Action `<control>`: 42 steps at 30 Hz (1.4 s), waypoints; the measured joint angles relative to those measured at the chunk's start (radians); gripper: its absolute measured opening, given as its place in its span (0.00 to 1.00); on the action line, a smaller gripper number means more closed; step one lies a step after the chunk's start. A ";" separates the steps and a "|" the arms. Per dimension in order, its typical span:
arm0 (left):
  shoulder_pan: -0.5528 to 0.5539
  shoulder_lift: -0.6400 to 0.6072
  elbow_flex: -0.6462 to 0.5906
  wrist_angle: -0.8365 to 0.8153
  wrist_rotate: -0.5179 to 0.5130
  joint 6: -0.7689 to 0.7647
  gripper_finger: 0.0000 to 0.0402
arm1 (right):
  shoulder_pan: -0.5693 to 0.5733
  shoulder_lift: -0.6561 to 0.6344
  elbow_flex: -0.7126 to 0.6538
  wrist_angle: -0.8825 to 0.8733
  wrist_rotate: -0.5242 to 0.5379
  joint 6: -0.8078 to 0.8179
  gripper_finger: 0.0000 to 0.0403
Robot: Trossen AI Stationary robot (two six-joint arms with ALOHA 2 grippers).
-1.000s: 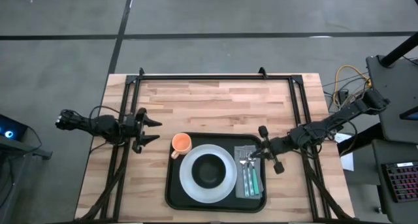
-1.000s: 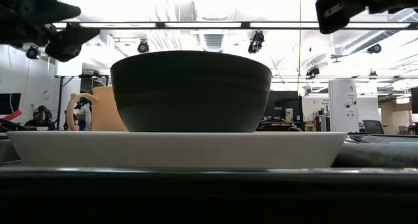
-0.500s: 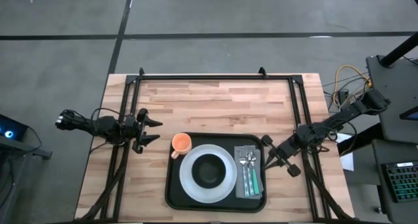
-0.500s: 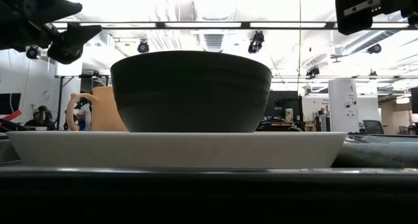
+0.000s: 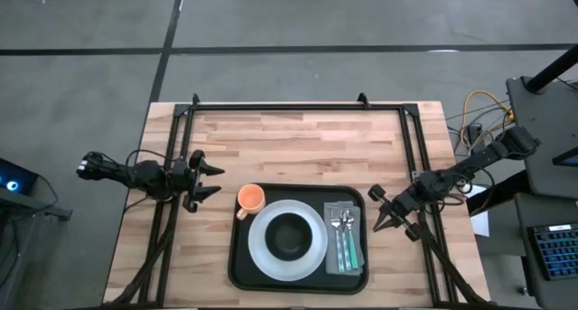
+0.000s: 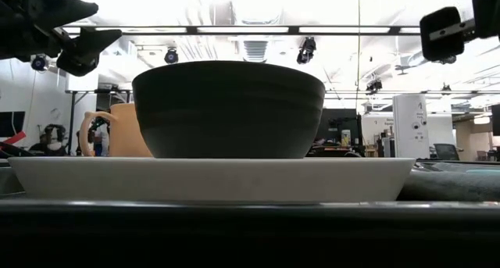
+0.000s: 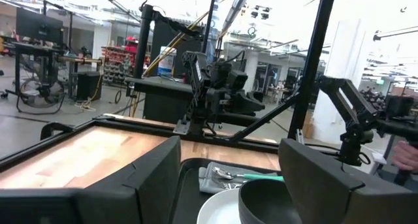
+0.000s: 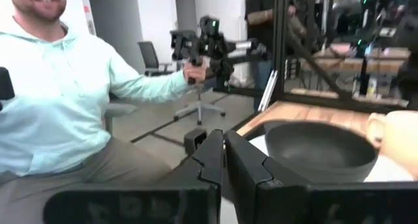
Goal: Set up tray
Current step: Return to Home Position
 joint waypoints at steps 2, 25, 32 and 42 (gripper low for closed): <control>0.000 0.000 0.000 -0.001 0.000 0.001 0.59 | -0.001 -0.031 0.000 -0.003 0.000 -0.002 0.02; 0.002 0.000 0.004 0.007 0.000 -0.051 0.59 | 0.021 -0.412 0.001 -0.082 0.168 -0.132 0.02; 0.002 0.000 0.004 0.007 0.000 -0.051 0.59 | 0.021 -0.655 0.001 -0.293 0.167 -0.137 0.02; 0.002 0.004 0.005 -0.001 -0.003 -0.051 0.59 | 0.024 -0.708 0.001 -0.419 0.134 -0.099 0.02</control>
